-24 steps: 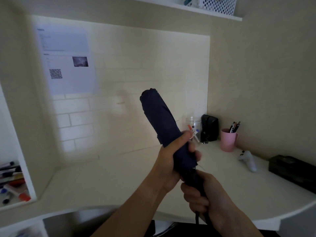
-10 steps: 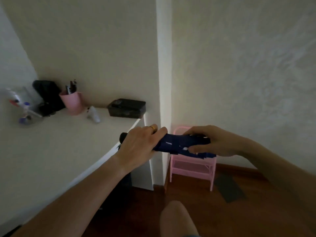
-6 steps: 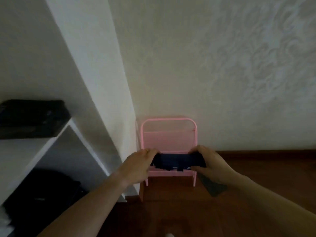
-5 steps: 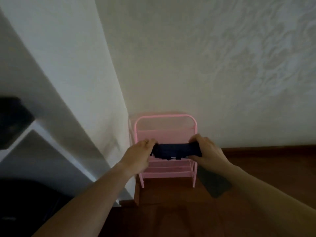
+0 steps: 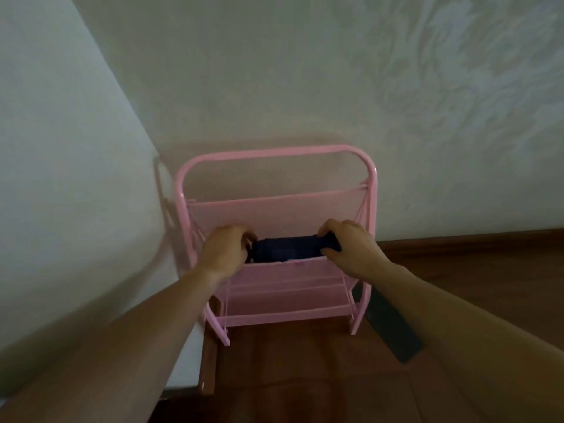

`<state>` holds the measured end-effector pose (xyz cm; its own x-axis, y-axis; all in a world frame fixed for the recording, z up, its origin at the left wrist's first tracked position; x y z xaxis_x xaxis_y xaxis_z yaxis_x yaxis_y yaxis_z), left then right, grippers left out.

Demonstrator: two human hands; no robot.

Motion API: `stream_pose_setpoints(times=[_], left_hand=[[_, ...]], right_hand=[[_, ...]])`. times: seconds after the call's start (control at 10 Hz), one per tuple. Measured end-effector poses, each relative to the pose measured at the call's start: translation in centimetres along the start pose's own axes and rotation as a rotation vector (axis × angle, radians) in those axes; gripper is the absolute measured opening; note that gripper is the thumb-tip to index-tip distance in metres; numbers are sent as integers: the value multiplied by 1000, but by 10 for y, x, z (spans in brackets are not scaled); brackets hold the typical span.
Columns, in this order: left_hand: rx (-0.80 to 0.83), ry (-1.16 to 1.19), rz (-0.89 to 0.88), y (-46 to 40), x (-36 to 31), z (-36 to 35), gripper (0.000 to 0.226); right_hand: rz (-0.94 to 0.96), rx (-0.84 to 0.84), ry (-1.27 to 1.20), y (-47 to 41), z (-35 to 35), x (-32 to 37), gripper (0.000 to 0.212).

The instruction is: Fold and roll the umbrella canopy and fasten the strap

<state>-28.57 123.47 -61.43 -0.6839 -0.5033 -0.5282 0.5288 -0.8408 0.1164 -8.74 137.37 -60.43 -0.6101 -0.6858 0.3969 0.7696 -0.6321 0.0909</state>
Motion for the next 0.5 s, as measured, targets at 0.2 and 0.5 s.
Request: stream_pose_setpoints(times=[0.2, 0.5], left_hand=[[111, -36, -50, 13, -5, -33, 29], [96, -188, -23, 52, -35, -7, 40]], right_hand=[[-28, 113, 12, -12, -29, -2, 25], [-6, -63, 12, 30, 23, 28, 27]])
Point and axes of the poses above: each hand's wrist, its own y-axis away from the middle knuckle, its own z-axis out of the back of the hand, x = y × z, the point moved 7 cm from there along -y, towards the middle knuckle, and after that the axes turned 5 degrees about y, right-handed, at the moved point
